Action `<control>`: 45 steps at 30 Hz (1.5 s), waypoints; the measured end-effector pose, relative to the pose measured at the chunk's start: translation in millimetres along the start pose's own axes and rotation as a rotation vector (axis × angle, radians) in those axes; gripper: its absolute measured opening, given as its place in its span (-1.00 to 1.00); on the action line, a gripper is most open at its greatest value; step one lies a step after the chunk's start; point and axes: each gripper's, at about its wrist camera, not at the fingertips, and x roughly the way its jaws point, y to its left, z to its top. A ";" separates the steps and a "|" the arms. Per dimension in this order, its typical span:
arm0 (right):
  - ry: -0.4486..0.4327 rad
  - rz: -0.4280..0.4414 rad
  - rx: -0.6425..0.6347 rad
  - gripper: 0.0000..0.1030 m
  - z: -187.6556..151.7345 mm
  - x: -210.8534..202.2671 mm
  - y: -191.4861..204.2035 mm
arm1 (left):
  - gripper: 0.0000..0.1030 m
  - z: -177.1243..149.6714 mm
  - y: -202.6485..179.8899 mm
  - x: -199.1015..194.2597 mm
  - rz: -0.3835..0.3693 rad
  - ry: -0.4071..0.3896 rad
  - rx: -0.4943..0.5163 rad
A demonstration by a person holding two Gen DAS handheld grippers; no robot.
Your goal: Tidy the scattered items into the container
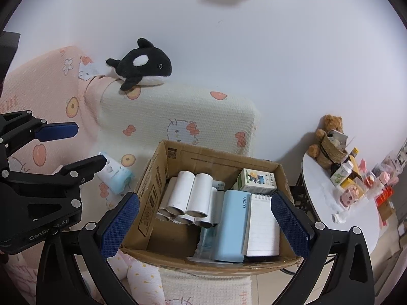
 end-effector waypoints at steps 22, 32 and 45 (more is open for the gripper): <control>0.002 0.002 0.006 0.99 -0.4 -1.1 -3.5 | 0.14 -0.3 -1.8 1.7 0.009 0.010 0.011; 0.007 0.002 0.003 0.99 -1.0 0.1 -3.5 | 0.14 -0.6 -1.2 3.8 0.009 0.019 0.012; 0.038 0.028 -0.006 0.99 -1.8 9.5 -2.8 | 0.14 -1.4 -1.7 8.7 0.017 0.041 0.018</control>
